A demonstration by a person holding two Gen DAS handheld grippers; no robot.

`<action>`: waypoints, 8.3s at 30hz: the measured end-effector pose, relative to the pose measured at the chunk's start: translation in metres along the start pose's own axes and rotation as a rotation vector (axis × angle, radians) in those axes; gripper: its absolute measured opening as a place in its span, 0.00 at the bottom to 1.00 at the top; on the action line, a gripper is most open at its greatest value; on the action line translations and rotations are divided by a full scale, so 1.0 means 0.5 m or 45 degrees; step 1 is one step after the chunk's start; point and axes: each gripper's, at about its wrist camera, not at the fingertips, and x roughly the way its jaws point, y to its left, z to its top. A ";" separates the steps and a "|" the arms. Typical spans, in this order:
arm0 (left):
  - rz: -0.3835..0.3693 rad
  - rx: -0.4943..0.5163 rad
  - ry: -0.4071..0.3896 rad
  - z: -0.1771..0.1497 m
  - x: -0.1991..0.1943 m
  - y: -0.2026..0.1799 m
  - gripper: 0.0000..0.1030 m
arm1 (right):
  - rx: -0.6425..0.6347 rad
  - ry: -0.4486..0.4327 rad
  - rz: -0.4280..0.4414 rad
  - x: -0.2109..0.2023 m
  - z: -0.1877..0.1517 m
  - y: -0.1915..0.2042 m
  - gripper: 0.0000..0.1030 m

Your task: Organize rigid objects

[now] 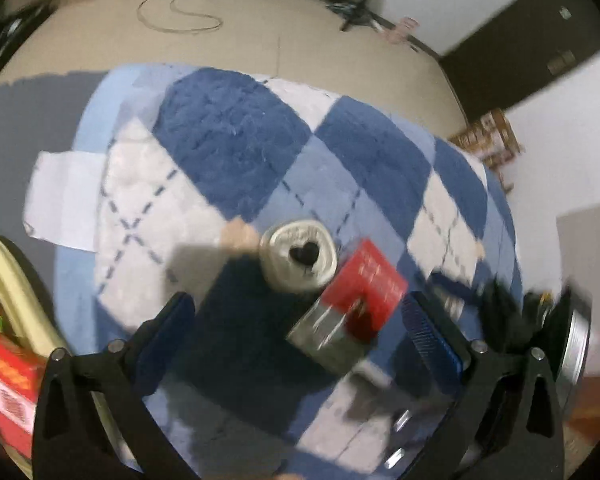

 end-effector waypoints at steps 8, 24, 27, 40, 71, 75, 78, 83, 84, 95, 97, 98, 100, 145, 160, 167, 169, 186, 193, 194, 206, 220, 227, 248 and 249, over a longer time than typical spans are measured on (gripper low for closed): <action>0.102 -0.029 0.038 0.019 0.069 -0.010 0.96 | 0.006 -0.092 0.003 0.041 -0.005 0.013 1.00; 0.129 0.042 0.010 0.013 0.091 -0.021 0.88 | 0.010 -0.077 -0.086 0.057 -0.060 -0.035 0.85; 0.207 0.228 -0.019 0.001 0.103 -0.048 0.80 | 0.048 -0.045 -0.149 0.030 -0.098 -0.092 0.85; 0.167 0.428 -0.314 -0.079 -0.011 -0.041 0.51 | 0.116 -0.059 -0.210 -0.041 -0.098 -0.082 0.85; 0.403 -0.086 -0.398 -0.191 -0.277 0.551 0.51 | -0.491 0.126 0.295 0.188 0.318 0.601 0.85; 0.438 -0.021 -0.405 -0.192 -0.272 0.540 0.72 | -0.508 0.127 0.288 0.193 0.303 0.604 0.87; 0.468 -0.074 -0.530 -0.217 -0.316 0.537 0.95 | -0.485 0.064 0.320 0.168 0.294 0.600 0.99; 0.547 -0.103 -0.903 -0.335 -0.404 0.444 1.00 | -0.359 -0.075 0.395 0.089 0.259 0.527 1.00; 0.545 -0.088 -0.933 -0.367 -0.408 0.408 1.00 | -0.348 -0.128 0.403 0.061 0.243 0.507 1.00; 0.549 -0.301 -0.664 -0.606 -0.286 0.269 1.00 | -0.319 -0.019 0.315 0.025 0.032 0.395 1.00; 0.567 -0.339 -0.639 -0.598 -0.227 0.296 1.00 | -0.285 0.019 0.318 0.063 0.018 0.395 1.00; 0.579 -0.320 -0.630 -0.590 -0.207 0.302 1.00 | -0.277 0.014 0.305 0.074 0.017 0.396 1.00; 0.643 -0.302 -0.624 -0.573 -0.171 0.307 1.00 | -0.270 0.007 0.286 0.109 0.020 0.399 1.00; 0.710 -0.427 -0.584 -0.533 -0.104 0.330 1.00 | -0.297 -0.028 0.208 0.194 0.036 0.433 1.00; 0.710 -0.427 -0.585 -0.534 -0.104 0.330 1.00 | -0.297 -0.027 0.210 0.194 0.037 0.432 1.00; 0.711 -0.427 -0.585 -0.533 -0.104 0.330 1.00 | -0.296 -0.026 0.211 0.195 0.037 0.431 1.00; 0.710 -0.427 -0.585 -0.534 -0.104 0.330 1.00 | -0.298 -0.027 0.210 0.194 0.036 0.432 1.00; 0.710 -0.427 -0.585 -0.532 -0.103 0.329 1.00 | -0.298 -0.027 0.210 0.194 0.036 0.433 1.00; 0.710 -0.427 -0.585 -0.533 -0.103 0.329 1.00 | -0.298 -0.027 0.210 0.195 0.036 0.432 1.00; 0.710 -0.427 -0.585 -0.533 -0.103 0.329 1.00 | -0.298 -0.027 0.210 0.195 0.036 0.432 1.00; 0.710 -0.427 -0.585 -0.533 -0.104 0.329 1.00 | -0.298 -0.027 0.210 0.194 0.036 0.432 1.00; 0.710 -0.427 -0.585 -0.534 -0.104 0.329 1.00 | -0.298 -0.027 0.210 0.194 0.036 0.433 1.00; 0.710 -0.427 -0.585 -0.533 -0.104 0.329 1.00 | -0.298 -0.027 0.210 0.194 0.036 0.433 1.00; 0.710 -0.427 -0.586 -0.533 -0.104 0.330 1.00 | -0.298 -0.028 0.210 0.194 0.036 0.432 1.00; 0.710 -0.427 -0.586 -0.531 -0.104 0.329 1.00 | -0.298 -0.028 0.210 0.194 0.036 0.433 1.00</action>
